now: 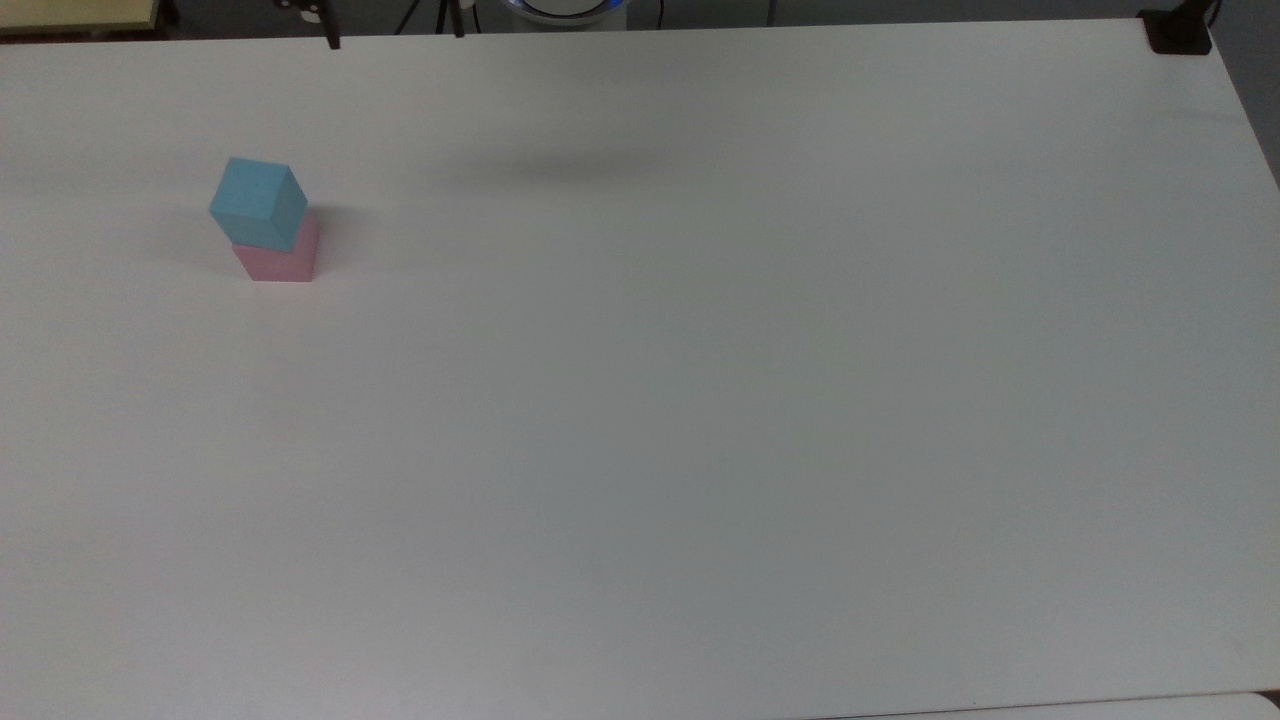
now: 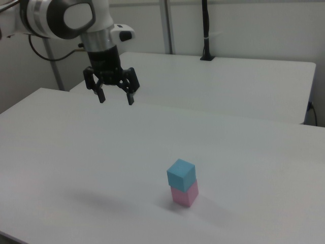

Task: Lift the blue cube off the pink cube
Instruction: 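Move the open gripper over the light-blue cube and lower it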

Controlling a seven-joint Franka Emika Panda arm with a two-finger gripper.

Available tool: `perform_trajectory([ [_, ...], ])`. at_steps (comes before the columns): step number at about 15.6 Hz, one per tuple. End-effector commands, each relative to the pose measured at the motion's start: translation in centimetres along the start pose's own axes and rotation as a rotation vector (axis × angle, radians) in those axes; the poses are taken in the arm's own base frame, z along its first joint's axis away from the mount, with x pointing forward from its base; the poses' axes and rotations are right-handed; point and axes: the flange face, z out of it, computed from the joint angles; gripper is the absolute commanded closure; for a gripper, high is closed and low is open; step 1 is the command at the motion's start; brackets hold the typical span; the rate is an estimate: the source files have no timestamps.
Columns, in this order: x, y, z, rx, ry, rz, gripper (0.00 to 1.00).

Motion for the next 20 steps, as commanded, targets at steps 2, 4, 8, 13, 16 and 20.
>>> perform_trajectory([
  [2,-3.3,6.0,1.7,-0.027,-0.080,-0.160,0.00],
  [4,-5.8,11.9,2.9,-0.005,-0.079,-0.189,0.00],
  [8,-6.5,14.2,6.5,0.043,-0.016,-0.109,0.00],
  [13,-4.3,14.8,11.3,0.057,0.031,0.133,0.00],
  [16,-3.3,15.0,13.8,0.045,0.016,0.155,0.00],
  [20,-2.4,15.7,16.8,0.028,-0.001,0.166,0.00],
])
